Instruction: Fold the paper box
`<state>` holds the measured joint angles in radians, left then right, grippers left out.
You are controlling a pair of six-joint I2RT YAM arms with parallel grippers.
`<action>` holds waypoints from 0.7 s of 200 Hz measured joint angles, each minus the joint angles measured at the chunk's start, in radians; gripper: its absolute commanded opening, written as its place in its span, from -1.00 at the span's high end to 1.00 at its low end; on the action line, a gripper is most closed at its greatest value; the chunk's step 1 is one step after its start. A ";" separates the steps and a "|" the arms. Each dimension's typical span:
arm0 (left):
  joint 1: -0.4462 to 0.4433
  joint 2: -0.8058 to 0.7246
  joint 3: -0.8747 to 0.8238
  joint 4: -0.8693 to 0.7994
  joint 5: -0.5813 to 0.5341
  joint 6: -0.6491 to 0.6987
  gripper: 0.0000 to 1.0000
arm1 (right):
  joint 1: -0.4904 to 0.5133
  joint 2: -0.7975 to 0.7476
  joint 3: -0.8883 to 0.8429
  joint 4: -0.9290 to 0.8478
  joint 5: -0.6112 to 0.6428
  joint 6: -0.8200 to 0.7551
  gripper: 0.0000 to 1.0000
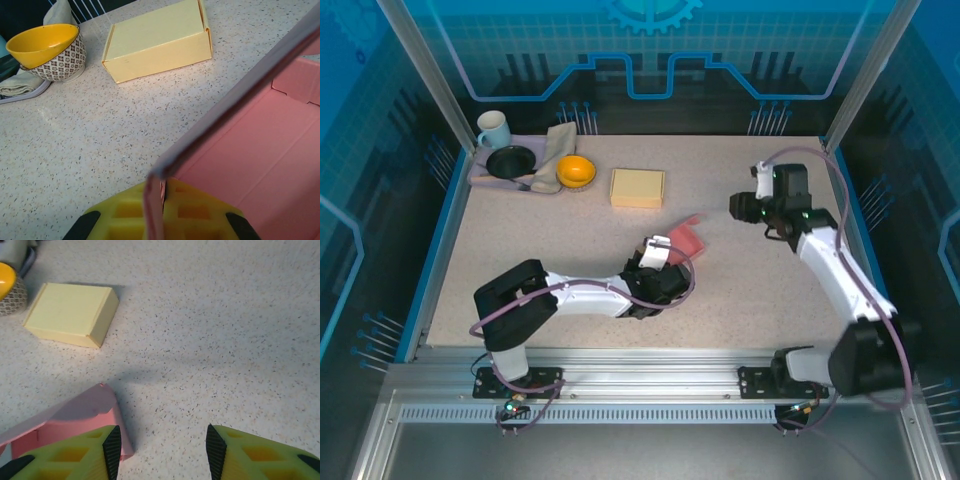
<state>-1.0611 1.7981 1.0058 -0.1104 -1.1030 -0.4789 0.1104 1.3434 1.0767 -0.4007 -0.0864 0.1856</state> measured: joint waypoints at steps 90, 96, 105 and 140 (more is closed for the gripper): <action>0.065 -0.041 -0.039 0.047 0.055 0.010 1.00 | 0.048 0.549 0.283 -0.033 -0.264 -0.019 0.18; 0.068 -0.046 -0.040 0.048 0.063 0.010 1.00 | 0.056 0.567 0.294 -0.032 -0.286 -0.023 0.19; 0.074 -0.053 -0.042 0.048 0.075 0.009 1.00 | 0.068 0.582 0.299 -0.033 -0.313 -0.027 0.19; 0.102 -0.069 -0.043 0.040 0.109 -0.011 1.00 | 0.087 0.594 0.300 -0.056 -0.404 -0.050 0.24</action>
<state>-0.9588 1.7294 0.9627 -0.0708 -0.9936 -0.4900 0.1970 1.9369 1.3766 -0.4564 -0.4904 0.1352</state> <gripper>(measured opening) 0.058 0.390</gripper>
